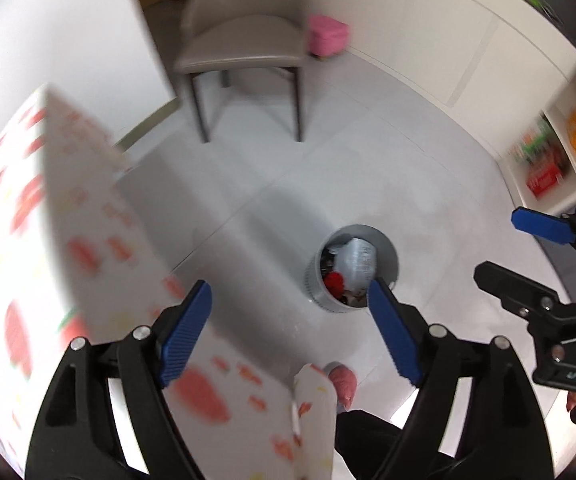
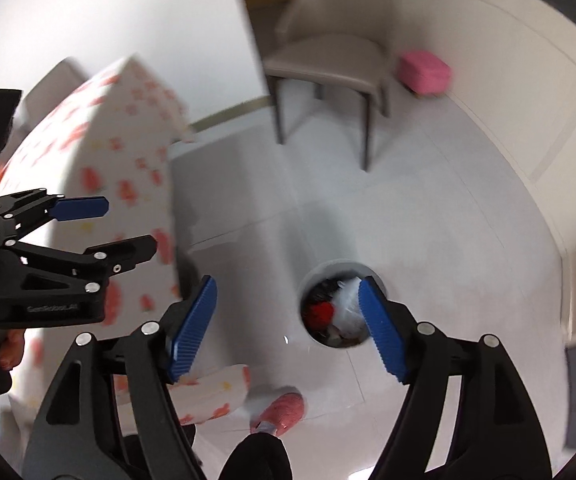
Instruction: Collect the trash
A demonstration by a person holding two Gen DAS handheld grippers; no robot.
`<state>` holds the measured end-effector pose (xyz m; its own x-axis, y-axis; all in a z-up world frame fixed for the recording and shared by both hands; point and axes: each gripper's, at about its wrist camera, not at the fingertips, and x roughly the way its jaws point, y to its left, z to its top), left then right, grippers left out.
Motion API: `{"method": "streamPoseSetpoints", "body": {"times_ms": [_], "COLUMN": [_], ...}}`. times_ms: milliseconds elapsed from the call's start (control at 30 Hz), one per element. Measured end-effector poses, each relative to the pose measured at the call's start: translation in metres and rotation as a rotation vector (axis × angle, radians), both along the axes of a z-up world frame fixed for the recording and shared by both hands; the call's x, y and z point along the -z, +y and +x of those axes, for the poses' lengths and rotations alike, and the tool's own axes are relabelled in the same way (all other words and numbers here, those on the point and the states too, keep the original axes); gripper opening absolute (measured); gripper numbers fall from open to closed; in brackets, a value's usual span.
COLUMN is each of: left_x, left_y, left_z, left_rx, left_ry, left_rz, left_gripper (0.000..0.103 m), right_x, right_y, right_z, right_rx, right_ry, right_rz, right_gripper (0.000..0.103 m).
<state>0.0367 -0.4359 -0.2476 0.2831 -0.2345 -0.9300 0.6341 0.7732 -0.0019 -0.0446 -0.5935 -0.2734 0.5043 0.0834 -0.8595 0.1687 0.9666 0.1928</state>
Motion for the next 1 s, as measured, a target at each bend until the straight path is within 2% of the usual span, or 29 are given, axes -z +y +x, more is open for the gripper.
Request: {"method": "streamPoseSetpoints", "body": {"times_ms": [200,467,633,767,867,1000], "left_x": [-0.058,-0.133,-0.177,-0.214,-0.244,-0.275], "left_y": [0.106,0.264,0.354,0.409,0.442,0.462], "left_z": [-0.012,-0.062,-0.100,-0.130,-0.149,-0.171], "left_rx": [-0.237,-0.574,-0.734,-0.836,-0.909,-0.965], "left_ry": [-0.045,-0.111,-0.164,-0.199,-0.216,-0.256], "left_rz": [0.003,-0.001,0.022,0.021,-0.008,0.024], "left_gripper": [0.083,0.086,0.086,0.087,0.089,0.089], "right_x": [-0.057,-0.142,-0.190,-0.225,-0.249,-0.276], "right_y": [0.084,0.224,0.301,0.356,0.387,0.408], "right_z": [0.023,0.024,0.014,0.004,-0.007,-0.018], "right_rx": [-0.228,-0.511,-0.643,-0.705,-0.736,-0.774], "right_ry": [-0.034,-0.120,-0.163,-0.179,-0.194,-0.205], "right_rz": [0.071,0.038,0.012,0.008,-0.012,-0.007], "right_gripper": [0.078,0.083,0.087,0.089,0.091,0.091]}}
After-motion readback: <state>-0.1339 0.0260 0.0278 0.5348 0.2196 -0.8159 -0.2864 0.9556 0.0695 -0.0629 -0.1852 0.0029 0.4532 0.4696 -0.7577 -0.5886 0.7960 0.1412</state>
